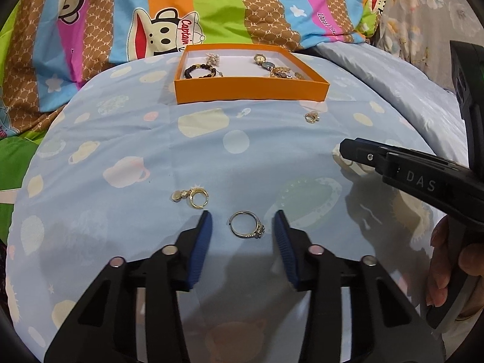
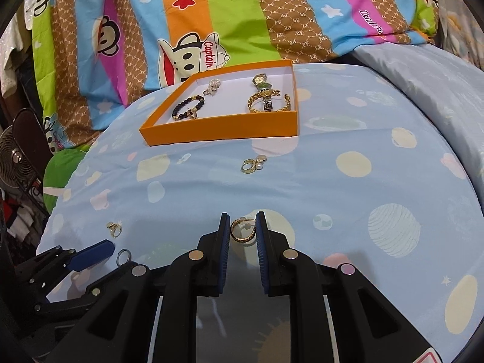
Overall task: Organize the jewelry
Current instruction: 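Grasp a gold hoop earring with the right tool while the left tool grasps a silver ring, then lower the hoop earring and silver ring into the orange box and open both tools, then lift both open tools out of the box toward the remaining earrings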
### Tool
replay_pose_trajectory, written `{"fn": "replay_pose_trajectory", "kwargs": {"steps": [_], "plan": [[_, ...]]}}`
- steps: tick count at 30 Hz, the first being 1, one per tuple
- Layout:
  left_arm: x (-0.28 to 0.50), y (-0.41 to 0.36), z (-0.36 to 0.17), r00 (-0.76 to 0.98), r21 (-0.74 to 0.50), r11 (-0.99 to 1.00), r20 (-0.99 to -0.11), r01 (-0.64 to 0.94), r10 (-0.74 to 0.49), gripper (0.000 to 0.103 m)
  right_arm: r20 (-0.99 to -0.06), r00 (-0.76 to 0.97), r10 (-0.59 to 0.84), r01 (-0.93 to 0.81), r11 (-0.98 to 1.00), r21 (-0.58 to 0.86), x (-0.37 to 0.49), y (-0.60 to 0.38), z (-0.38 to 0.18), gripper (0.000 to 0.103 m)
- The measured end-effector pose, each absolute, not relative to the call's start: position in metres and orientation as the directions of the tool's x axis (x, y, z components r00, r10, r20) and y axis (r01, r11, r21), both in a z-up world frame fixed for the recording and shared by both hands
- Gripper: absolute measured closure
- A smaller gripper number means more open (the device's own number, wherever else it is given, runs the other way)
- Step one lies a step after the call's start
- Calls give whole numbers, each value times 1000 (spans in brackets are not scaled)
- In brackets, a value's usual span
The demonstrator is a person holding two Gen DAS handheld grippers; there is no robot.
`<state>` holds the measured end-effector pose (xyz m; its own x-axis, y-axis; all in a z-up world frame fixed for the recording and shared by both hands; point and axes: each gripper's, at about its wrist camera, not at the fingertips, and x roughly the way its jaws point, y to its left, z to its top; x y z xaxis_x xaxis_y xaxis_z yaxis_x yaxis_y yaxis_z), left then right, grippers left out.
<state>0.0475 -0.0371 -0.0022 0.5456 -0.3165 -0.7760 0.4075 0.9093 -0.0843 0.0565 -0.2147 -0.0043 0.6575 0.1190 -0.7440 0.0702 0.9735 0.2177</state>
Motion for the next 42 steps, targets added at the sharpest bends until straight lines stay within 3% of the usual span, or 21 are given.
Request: {"fn": "replay_pose_trajectory", "kwargs": {"steps": [3, 17, 29, 36, 42], "plan": [[48, -35, -2, 544, -96, 908, -773, 408, -326, 80, -740, 661, 123, 66, 973, 221, 55, -215, -3, 87], [53, -35, 17, 530, -147, 890, -757, 431, -382, 81, -706, 692, 149, 52, 966, 254, 51, -221, 17, 87], [159, -49, 75, 634, -126, 901, -671, 414, -385, 81, -648, 739, 187, -4, 962, 273, 133, -235, 61, 87], [231, -68, 37, 568, -137, 916, -747, 377, -346, 81, -690, 687, 230, -5, 950, 312, 206, -227, 40, 87], [245, -74, 18, 548, -130, 916, -767, 379, -335, 81, -725, 648, 236, -12, 954, 300, 238, -214, 17, 87]]}}
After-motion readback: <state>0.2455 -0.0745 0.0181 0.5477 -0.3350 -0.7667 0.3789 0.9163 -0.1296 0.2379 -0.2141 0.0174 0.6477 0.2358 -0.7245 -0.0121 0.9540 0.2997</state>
